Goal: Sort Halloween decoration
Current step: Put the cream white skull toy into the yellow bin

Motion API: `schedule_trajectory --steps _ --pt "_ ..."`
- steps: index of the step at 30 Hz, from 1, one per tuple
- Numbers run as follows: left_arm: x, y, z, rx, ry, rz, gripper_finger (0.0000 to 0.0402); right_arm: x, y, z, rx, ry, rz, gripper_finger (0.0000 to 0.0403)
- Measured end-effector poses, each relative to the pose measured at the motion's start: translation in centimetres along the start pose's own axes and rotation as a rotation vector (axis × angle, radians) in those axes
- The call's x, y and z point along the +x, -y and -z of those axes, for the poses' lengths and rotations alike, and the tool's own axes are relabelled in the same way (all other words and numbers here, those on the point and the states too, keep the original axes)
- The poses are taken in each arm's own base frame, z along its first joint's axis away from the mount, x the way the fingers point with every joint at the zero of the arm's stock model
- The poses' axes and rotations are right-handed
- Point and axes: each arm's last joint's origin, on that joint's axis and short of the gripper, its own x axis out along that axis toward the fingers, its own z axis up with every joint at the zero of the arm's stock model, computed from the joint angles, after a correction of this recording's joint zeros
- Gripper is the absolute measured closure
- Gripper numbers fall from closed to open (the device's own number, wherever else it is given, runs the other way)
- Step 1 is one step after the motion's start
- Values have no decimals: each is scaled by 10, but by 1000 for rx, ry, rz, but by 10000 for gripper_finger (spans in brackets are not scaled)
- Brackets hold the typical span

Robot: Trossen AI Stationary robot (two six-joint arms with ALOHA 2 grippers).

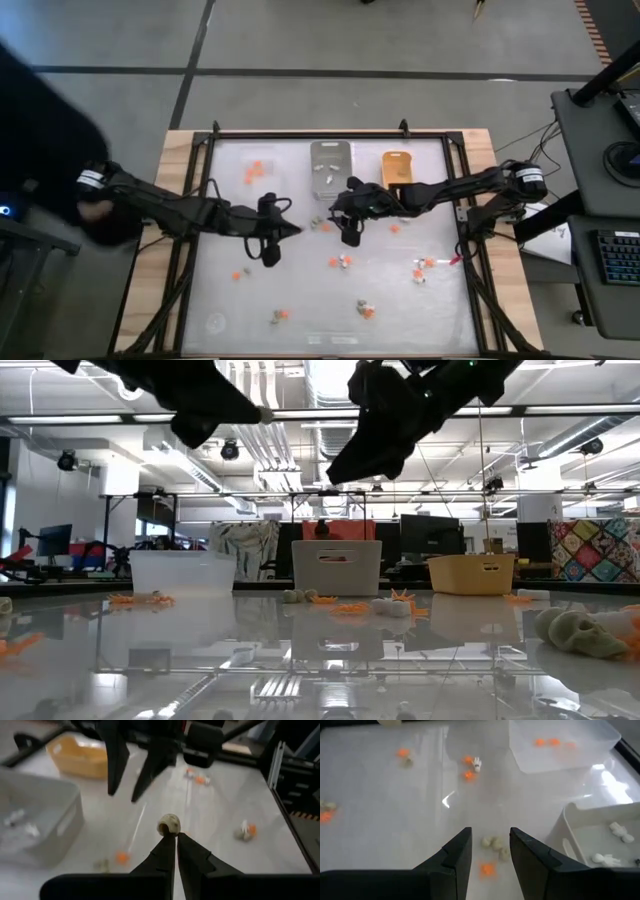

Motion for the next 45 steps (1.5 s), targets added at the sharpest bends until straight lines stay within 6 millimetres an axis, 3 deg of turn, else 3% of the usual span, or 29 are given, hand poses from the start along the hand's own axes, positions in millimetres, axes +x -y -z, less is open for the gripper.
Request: schedule_trajectory --steps 8,17,26,31,45 --pt "12 -2 -6 41 78 -3 401 0 -10 -4 -78 56 -39 280" --pt "21 -6 -7 99 105 -22 401 -20 -15 -12 -60 73 -41 276" --pt "33 -5 0 131 85 -28 401 -18 -21 -21 -55 190 -79 197" --pt "37 -4 2 132 82 -30 401 -17 -22 -23 -47 214 -122 174" --pt "36 -2 -8 108 185 -28 401 -18 -22 -27 -44 252 -122 189"
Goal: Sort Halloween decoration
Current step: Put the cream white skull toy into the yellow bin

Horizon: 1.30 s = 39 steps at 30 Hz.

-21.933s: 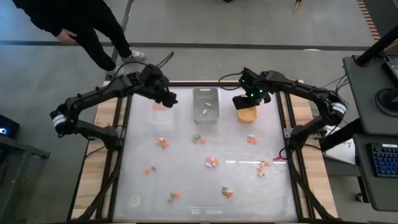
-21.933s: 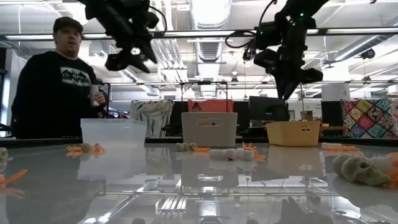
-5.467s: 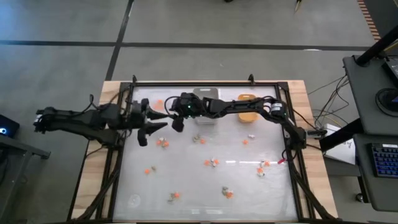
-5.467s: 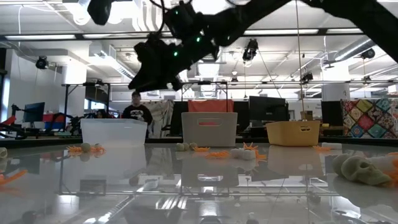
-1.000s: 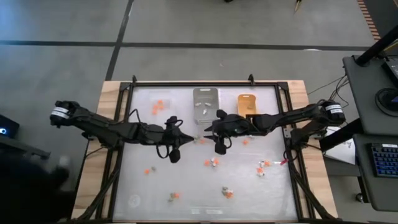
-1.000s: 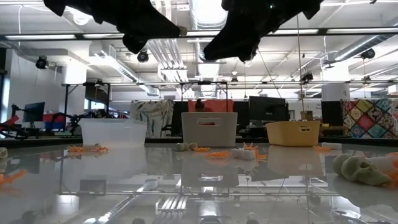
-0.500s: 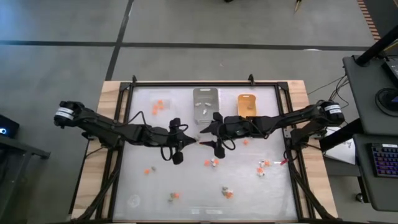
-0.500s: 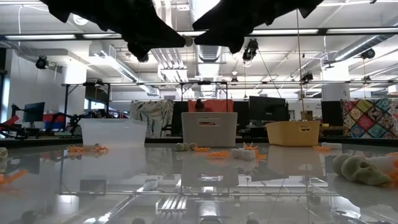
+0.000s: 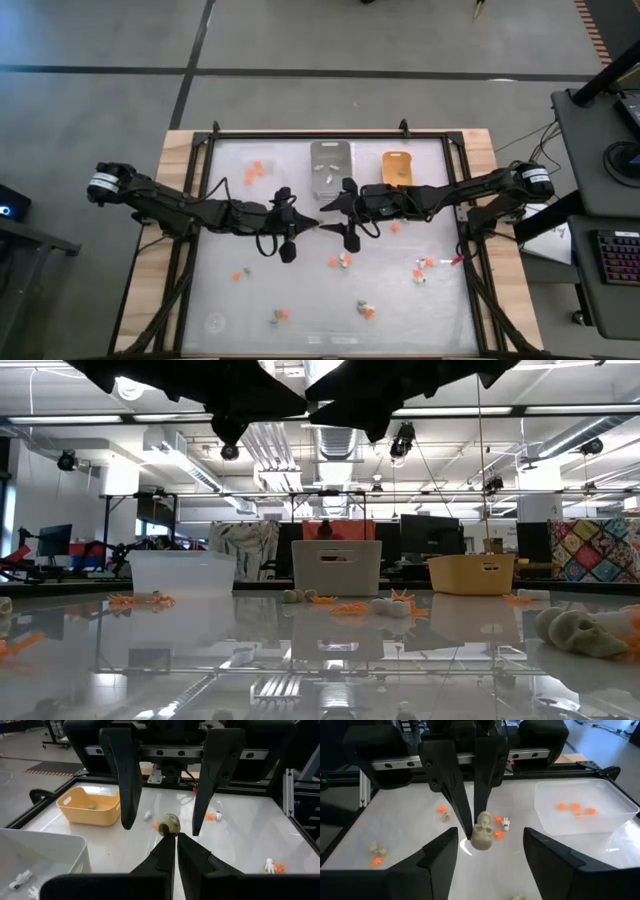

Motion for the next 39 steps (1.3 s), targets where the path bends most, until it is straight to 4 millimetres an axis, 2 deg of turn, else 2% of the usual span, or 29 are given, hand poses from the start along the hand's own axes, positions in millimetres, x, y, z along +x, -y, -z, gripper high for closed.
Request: schedule_trajectory --steps 19,39 --pt "0 0 -3 -2 33 -20 402 0 0 -4 1 43 0 232" --pt "0 0 -3 6 33 -21 402 0 2 -6 -1 66 11 371"
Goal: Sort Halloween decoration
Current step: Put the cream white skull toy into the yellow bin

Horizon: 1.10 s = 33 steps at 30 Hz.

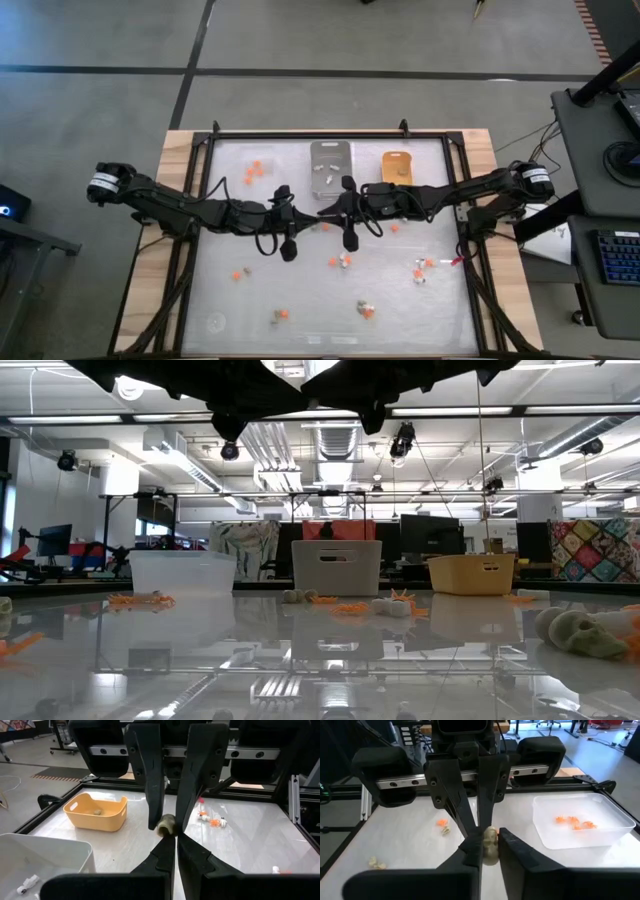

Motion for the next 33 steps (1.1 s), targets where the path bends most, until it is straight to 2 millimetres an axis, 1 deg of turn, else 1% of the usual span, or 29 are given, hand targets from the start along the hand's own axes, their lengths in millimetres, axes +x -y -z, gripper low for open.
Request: schedule_trajectory --steps 3,14,17,29,33 --pt "0 0 0 7 1 0 402 0 0 0 0 3 0 380" --pt "0 0 0 0 2 1 402 0 0 0 4 3 0 382" --pt "0 0 0 -1 2 1 401 0 0 0 4 2 0 390" --pt "0 0 0 2 2 3 372 0 0 0 5 -1 1 394" --pt "0 0 0 3 2 2 382 0 0 0 4 -5 0 394"
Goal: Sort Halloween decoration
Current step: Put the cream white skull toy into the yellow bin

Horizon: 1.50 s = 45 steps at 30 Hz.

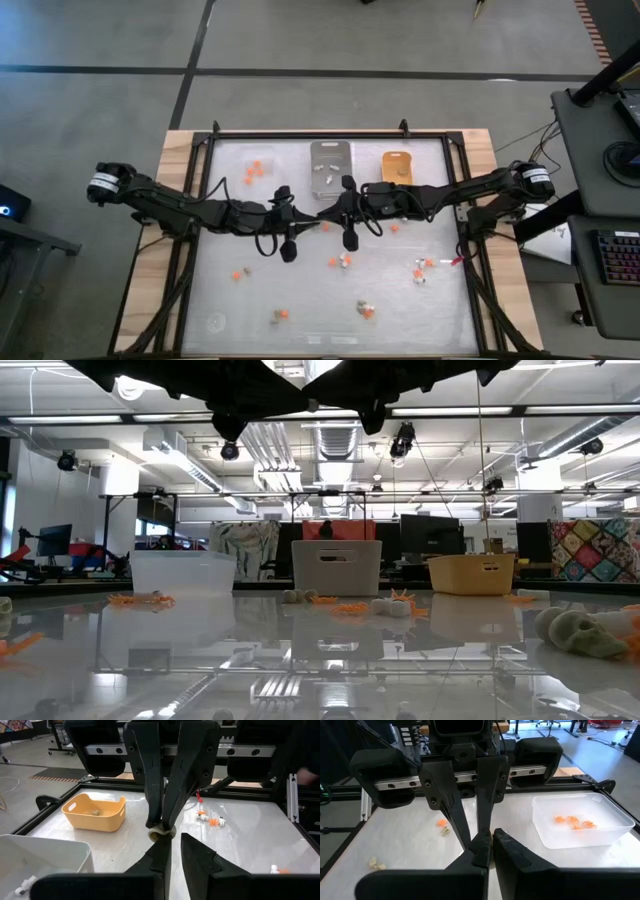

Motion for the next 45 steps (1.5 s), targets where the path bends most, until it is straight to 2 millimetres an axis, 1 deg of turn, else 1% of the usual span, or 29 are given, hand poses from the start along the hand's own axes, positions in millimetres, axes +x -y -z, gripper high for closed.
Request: schedule_trajectory --steps 3,11,19,23,29,33,40,45 --pt "0 0 -1 0 5 1 398 0 0 0 0 -4 0 394" --pt "0 0 0 -4 2 -1 401 0 0 2 2 -22 -2 394" --pt "-3 -1 17 -22 -178 -20 401 -2 1 16 70 -169 15 394" --pt "-5 -3 27 -45 -277 -43 401 -4 1 26 131 -274 34 394" --pt "-6 0 29 -33 -290 -35 402 -2 1 37 148 -360 45 394" --pt "-7 2 29 -23 -293 -27 402 5 -2 53 141 -420 45 394" --pt "-9 6 31 -14 -298 -11 402 28 -4 93 70 -551 98 394" --pt "-9 7 32 -13 -299 -7 402 40 -4 112 69 -587 94 394"
